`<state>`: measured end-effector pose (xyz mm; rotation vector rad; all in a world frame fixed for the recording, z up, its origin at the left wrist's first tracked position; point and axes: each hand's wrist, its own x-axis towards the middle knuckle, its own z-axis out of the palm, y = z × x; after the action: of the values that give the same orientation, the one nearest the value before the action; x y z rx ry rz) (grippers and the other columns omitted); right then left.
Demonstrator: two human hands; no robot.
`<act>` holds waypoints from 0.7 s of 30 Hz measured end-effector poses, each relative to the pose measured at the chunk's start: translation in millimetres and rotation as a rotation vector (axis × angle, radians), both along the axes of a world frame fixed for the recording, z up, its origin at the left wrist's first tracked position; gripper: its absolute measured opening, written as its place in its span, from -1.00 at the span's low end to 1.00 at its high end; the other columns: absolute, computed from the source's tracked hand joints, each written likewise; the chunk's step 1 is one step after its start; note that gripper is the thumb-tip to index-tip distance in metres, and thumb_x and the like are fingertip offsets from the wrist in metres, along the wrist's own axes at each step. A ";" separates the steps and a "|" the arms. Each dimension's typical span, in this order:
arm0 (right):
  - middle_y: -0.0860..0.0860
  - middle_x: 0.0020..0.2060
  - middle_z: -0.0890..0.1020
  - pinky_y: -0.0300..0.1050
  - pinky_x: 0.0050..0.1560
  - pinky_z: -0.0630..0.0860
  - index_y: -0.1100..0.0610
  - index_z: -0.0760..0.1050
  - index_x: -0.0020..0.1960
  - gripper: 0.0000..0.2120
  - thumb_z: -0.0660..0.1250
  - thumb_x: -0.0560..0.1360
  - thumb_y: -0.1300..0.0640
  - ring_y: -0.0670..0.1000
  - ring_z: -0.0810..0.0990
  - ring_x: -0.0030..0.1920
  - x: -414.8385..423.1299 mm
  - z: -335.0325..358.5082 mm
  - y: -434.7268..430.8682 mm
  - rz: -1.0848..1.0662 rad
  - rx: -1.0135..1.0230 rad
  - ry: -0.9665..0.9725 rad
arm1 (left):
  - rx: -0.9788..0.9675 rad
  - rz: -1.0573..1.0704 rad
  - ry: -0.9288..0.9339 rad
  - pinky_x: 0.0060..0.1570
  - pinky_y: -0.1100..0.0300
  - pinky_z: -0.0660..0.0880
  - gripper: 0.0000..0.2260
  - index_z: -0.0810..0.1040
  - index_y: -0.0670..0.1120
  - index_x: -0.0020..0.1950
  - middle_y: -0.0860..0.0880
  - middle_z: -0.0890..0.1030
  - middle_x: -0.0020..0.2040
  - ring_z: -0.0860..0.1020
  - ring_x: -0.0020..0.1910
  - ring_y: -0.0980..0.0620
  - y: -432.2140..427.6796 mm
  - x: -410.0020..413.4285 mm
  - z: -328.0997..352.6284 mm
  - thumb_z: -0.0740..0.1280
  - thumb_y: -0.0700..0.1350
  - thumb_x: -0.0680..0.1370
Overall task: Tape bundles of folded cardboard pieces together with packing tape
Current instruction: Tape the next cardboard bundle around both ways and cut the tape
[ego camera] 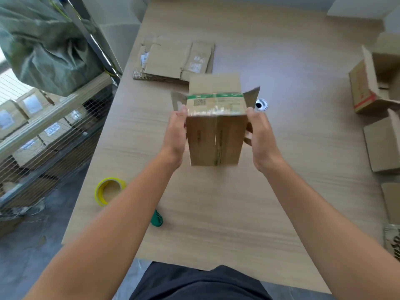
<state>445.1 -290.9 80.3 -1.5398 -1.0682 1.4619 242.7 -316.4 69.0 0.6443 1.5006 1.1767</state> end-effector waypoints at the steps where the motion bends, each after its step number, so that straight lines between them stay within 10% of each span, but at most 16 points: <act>1: -0.02 0.00 0.53 0.11 0.18 0.43 0.17 0.41 0.14 -0.38 0.20 0.47 -0.38 -0.01 0.50 0.06 2.8 8.3 -3.4 -0.011 0.044 0.016 | 0.053 0.019 -0.018 0.02 0.14 0.53 -0.55 0.52 -0.05 0.18 -0.02 0.64 0.16 0.61 0.11 0.06 -4.5 -0.4 7.7 0.16 0.28 0.57; 10: 0.07 0.18 0.60 0.06 0.22 0.51 0.12 0.38 0.48 -0.42 0.13 0.63 -0.25 0.05 0.60 0.17 28.2 -36.8 -75.7 -0.058 -0.151 0.331 | -0.045 0.002 -0.161 0.26 0.00 0.47 -0.40 0.57 0.09 0.24 0.09 0.66 0.21 0.59 0.25 0.00 -87.2 7.8 -22.1 0.02 0.44 0.52; 14: -0.10 -0.15 0.66 -0.14 -0.13 0.62 0.00 0.58 0.11 -0.76 0.35 0.58 -0.13 -0.04 0.64 -0.09 40.0 -64.3 -112.5 -0.119 -0.272 0.182 | -0.259 -0.013 -0.123 0.14 0.01 0.58 -0.27 0.46 -0.05 0.39 -0.05 0.58 0.16 0.62 0.11 -0.03 -119.5 5.1 -50.8 0.33 0.41 0.40; 17: 0.03 0.06 0.63 -0.09 -0.07 0.66 0.07 0.45 0.30 -0.71 0.38 0.61 0.09 -0.07 0.66 -0.03 53.5 -75.5 -127.2 -0.194 -0.221 0.098 | -0.278 0.063 0.207 0.29 0.02 0.49 -0.37 0.31 -0.04 0.43 -0.05 0.49 0.34 0.53 0.24 0.00 -136.4 3.0 -65.4 0.47 0.15 0.49; 21: 0.08 0.33 0.45 -0.03 0.40 0.36 0.15 0.32 0.44 -0.45 0.45 0.55 0.03 0.07 0.42 0.38 80.6 -62.8 -128.5 -0.053 0.313 -0.548 | 0.214 0.019 1.194 0.44 -0.02 0.26 -0.40 0.34 0.00 0.44 -0.08 0.35 0.41 0.31 0.45 -0.14 -141.0 -5.2 -60.0 0.44 0.07 0.46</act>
<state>525.6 -419.4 17.5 -1.7571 -1.4744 0.7939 237.5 -457.4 9.0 1.6633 2.3399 0.9785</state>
